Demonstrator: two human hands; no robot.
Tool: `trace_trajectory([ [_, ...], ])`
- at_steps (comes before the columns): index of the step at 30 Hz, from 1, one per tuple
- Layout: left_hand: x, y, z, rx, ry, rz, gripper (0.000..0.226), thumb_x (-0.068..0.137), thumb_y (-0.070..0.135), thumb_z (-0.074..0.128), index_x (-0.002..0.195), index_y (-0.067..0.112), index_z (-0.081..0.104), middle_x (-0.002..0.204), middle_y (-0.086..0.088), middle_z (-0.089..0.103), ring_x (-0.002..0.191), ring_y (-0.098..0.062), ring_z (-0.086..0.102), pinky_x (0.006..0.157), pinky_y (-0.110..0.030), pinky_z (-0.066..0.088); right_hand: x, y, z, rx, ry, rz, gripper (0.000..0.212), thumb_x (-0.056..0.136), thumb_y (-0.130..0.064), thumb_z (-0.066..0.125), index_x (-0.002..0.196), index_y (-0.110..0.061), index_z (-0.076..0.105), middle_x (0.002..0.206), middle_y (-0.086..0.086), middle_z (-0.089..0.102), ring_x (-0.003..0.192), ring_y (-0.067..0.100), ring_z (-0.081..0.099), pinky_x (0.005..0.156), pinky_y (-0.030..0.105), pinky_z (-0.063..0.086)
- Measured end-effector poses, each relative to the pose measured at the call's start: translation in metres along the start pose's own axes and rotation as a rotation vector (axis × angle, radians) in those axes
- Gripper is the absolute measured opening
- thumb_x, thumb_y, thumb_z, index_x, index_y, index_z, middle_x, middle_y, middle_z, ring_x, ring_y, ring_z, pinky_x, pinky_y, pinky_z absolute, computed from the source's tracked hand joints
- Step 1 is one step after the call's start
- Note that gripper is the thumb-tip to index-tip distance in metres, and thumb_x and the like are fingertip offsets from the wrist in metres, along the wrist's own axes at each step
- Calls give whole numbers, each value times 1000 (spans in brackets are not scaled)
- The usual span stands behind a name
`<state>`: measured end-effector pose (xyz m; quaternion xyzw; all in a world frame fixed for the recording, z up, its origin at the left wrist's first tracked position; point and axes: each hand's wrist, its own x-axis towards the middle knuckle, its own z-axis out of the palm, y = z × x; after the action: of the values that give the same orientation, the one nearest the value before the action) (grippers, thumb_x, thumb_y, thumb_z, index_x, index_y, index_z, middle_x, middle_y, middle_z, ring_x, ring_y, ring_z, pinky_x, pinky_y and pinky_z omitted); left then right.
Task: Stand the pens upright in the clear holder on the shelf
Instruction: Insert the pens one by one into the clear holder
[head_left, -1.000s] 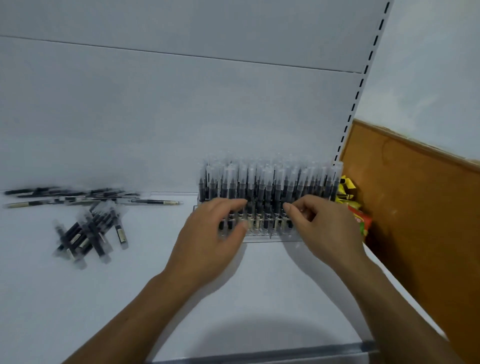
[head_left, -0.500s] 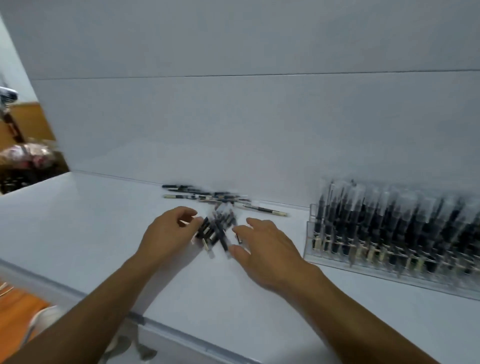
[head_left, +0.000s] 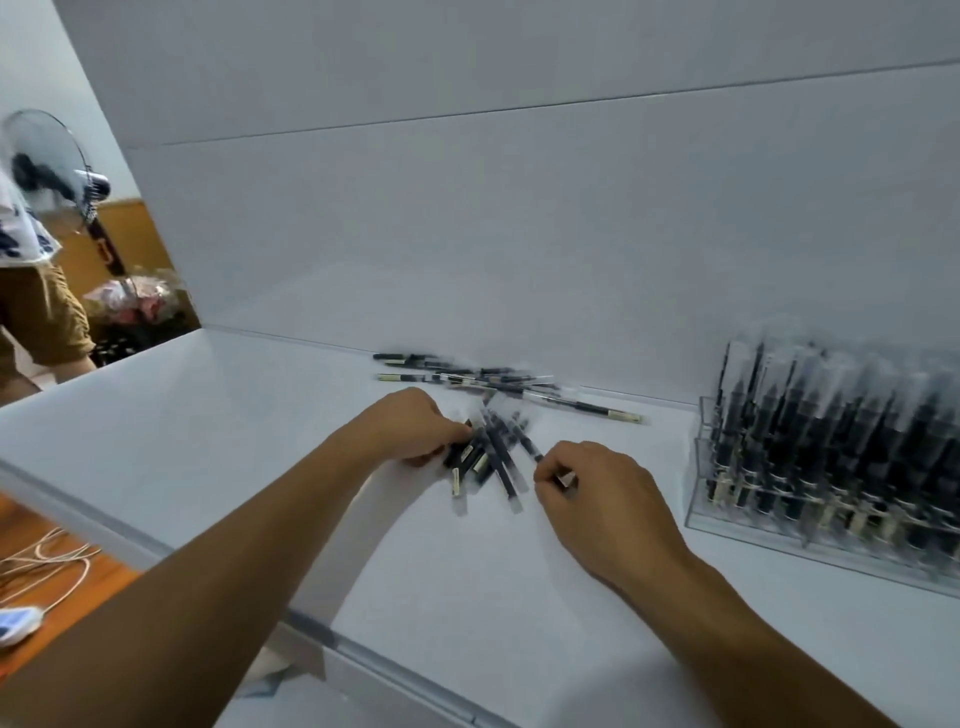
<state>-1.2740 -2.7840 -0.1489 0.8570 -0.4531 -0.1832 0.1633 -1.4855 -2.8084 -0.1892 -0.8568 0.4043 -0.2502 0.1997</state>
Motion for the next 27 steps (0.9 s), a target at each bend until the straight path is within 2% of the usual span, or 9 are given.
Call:
trace_trajectory([
  [2,2,1,0,-113,-19,-31,27,86,31,64,80,5,65,71,-9,66,59,-21,60,72,-29,55,0,2,-1,120,20,61,12,94,-22,56,93,-31,63,89,-15,65,81,7,60,74,25,51],
  [5,2,-1,0,-360,-12,-84,12,87,16,59,86,4,63,66,-7,69,50,-15,62,55,-21,54,2,7,-1,254,55,145,10,95,-21,57,96,-31,58,82,-19,61,78,1,58,64,17,45],
  [8,3,0,-1,-544,13,-95,13,91,15,53,98,6,59,71,-5,68,52,-13,63,48,-19,51,6,9,1,336,61,209,17,96,-22,54,111,-29,56,85,-17,61,79,8,62,68,25,47],
  [11,2,8,2,-478,-26,-58,11,93,18,51,97,8,55,74,-5,61,54,-15,55,51,-22,46,9,9,2,436,69,271,28,97,-24,51,124,-26,59,98,-11,67,83,14,65,79,36,55],
  [13,3,14,6,-359,-66,-38,17,90,25,58,90,8,57,73,-7,59,53,-17,48,49,-22,38,9,10,0,446,80,281,29,98,-24,50,124,-25,62,104,-9,67,84,13,63,78,33,53],
  [16,8,18,7,-232,-50,-24,34,86,36,65,68,10,53,57,-5,52,41,-16,41,40,-18,30,7,10,-4,334,98,239,23,98,-24,50,114,-27,68,92,-14,60,79,7,57,68,26,45],
  [18,10,19,7,-191,-26,-16,40,86,39,67,63,12,49,50,-2,48,35,-14,38,37,-16,28,4,9,-4,261,83,212,21,95,-25,53,107,-29,71,89,-14,63,82,9,59,71,26,46],
  [22,12,20,7,-229,-22,-10,35,85,37,68,69,10,54,55,-4,52,38,-14,40,37,-16,29,3,5,-3,139,6,186,19,92,-28,55,106,-30,68,96,-12,69,89,13,61,78,29,50],
  [27,7,15,1,-439,17,33,29,85,33,72,75,7,64,55,-2,50,42,-12,38,36,-17,29,6,11,-3,258,-2,229,18,95,-23,53,106,-28,65,93,-12,68,82,11,61,72,30,51],
])
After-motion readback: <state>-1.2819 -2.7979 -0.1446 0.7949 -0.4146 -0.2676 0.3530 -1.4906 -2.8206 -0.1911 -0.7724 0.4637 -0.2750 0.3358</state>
